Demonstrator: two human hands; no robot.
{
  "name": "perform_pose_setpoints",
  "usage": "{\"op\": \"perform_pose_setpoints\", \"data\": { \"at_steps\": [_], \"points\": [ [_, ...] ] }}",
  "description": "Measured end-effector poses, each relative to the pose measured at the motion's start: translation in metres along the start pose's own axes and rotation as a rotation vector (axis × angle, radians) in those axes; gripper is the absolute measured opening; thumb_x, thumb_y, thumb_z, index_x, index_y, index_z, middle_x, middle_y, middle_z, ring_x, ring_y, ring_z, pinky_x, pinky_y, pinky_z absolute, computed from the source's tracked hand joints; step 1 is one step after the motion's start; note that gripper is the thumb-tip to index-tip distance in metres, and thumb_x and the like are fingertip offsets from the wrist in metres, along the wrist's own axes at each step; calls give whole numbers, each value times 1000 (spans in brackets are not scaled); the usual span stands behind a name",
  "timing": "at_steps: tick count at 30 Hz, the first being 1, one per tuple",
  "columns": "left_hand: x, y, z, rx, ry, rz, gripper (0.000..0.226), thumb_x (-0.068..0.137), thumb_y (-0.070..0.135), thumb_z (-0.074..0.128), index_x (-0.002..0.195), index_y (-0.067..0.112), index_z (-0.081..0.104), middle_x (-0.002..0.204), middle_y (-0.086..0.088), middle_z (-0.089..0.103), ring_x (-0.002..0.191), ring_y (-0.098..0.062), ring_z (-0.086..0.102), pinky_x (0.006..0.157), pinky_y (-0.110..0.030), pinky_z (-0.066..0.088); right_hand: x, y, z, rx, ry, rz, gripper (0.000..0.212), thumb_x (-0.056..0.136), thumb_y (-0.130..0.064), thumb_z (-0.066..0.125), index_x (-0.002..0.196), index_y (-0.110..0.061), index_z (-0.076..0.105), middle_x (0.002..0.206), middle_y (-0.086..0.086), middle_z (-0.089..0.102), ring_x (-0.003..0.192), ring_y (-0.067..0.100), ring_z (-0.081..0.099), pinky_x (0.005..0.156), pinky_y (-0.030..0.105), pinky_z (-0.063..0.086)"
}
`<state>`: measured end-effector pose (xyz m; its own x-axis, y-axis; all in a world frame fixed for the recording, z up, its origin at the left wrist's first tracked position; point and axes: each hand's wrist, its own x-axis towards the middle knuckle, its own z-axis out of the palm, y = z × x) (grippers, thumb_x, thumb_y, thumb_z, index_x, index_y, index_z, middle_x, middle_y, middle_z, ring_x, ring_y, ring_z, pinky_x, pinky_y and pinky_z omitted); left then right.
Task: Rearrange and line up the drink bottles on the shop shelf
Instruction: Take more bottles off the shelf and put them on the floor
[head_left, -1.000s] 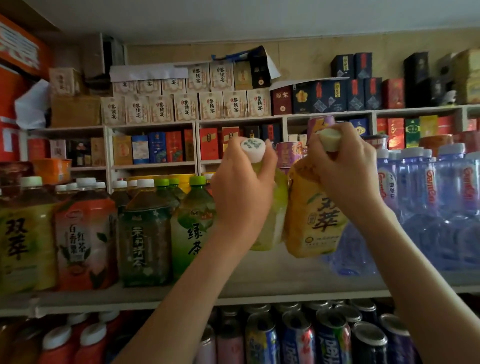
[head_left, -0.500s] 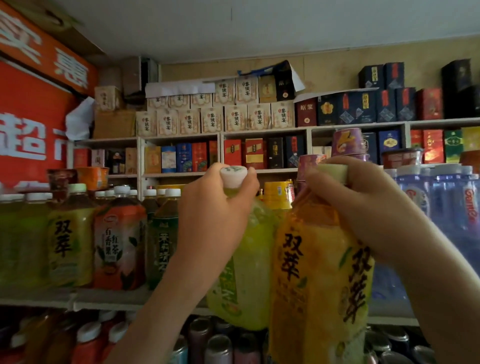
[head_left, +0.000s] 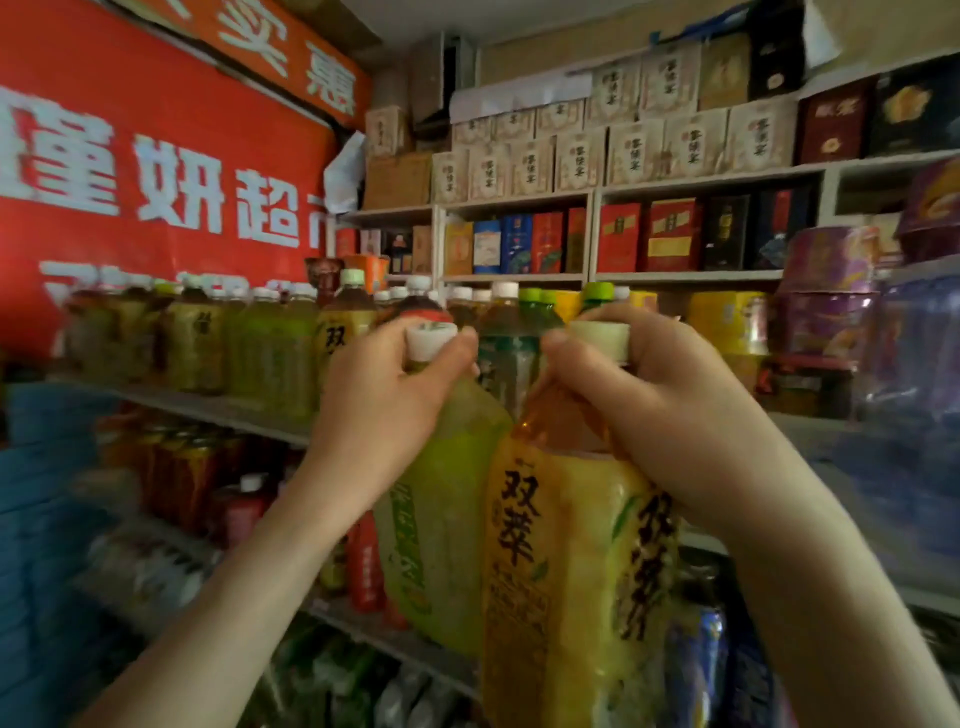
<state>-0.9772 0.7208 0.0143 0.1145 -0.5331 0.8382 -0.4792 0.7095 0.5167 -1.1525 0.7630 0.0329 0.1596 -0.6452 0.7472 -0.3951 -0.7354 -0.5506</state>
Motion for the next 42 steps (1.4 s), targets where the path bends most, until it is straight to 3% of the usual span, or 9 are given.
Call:
{"op": "perform_pose_setpoints", "data": {
  "at_steps": [10,18,22,25,29,31,35,37,42],
  "points": [
    [-69,-98,-56,277,84,-285,23,87,45,59,75,27,66,75,5,68,73,-10,63,66,-35,47,-9,43,115,180,-297,22,22,89,-38,57,89,-16,62,77,-2,70,70,6,66,69,38,54],
    [-162,-189,-109,550,334,-465,11,84,29,66,81,18,66,64,17,56,62,10,50,55,2,32,-55,97,252,262,-419,62,19,91,-31,58,91,-12,58,70,-13,59,68,4,59,60,22,46],
    [-209,-242,-144,537,292,-653,17,86,35,64,72,31,55,60,16,57,59,12,53,51,-10,36,-78,126,335,265,-505,138,16,91,-30,57,92,-13,56,67,-13,56,61,0,54,55,18,41],
    [-251,-284,-168,532,279,-787,17,85,39,63,86,21,63,75,5,67,67,-3,59,58,-26,45,-100,155,396,274,-583,213,15,92,-30,57,92,-16,54,67,-11,57,62,-2,55,54,13,40],
    [-306,-351,-203,511,246,-972,10,83,39,66,83,32,59,70,13,63,65,6,58,56,-11,42,-138,199,489,219,-611,361,9,91,-28,57,94,-22,51,78,-14,57,69,0,54,59,10,37],
    [-335,-385,-218,517,247,-1052,10,84,34,67,86,25,62,70,12,62,63,6,58,54,-6,41,-160,218,528,190,-601,464,12,92,-26,56,100,-19,53,83,-11,56,78,8,55,69,19,40],
    [-400,-455,-235,489,255,-1192,16,83,35,67,90,22,60,72,6,64,64,0,60,54,-11,44,-211,267,603,162,-585,579,29,94,-31,52,110,-6,54,101,6,61,94,21,57,79,32,45],
    [-434,-493,-238,485,257,-1226,14,83,34,68,88,25,59,72,7,64,64,0,59,54,-13,45,-241,296,638,101,-572,638,38,91,-35,51,114,-4,53,103,8,61,92,19,56,78,27,40],
    [-514,-579,-231,474,192,-1297,14,84,30,68,93,32,58,81,11,62,74,5,59,60,-4,40,-327,376,706,190,-698,906,11,91,-31,57,100,-26,53,86,-5,66,73,3,65,63,22,47]
  ]
}}
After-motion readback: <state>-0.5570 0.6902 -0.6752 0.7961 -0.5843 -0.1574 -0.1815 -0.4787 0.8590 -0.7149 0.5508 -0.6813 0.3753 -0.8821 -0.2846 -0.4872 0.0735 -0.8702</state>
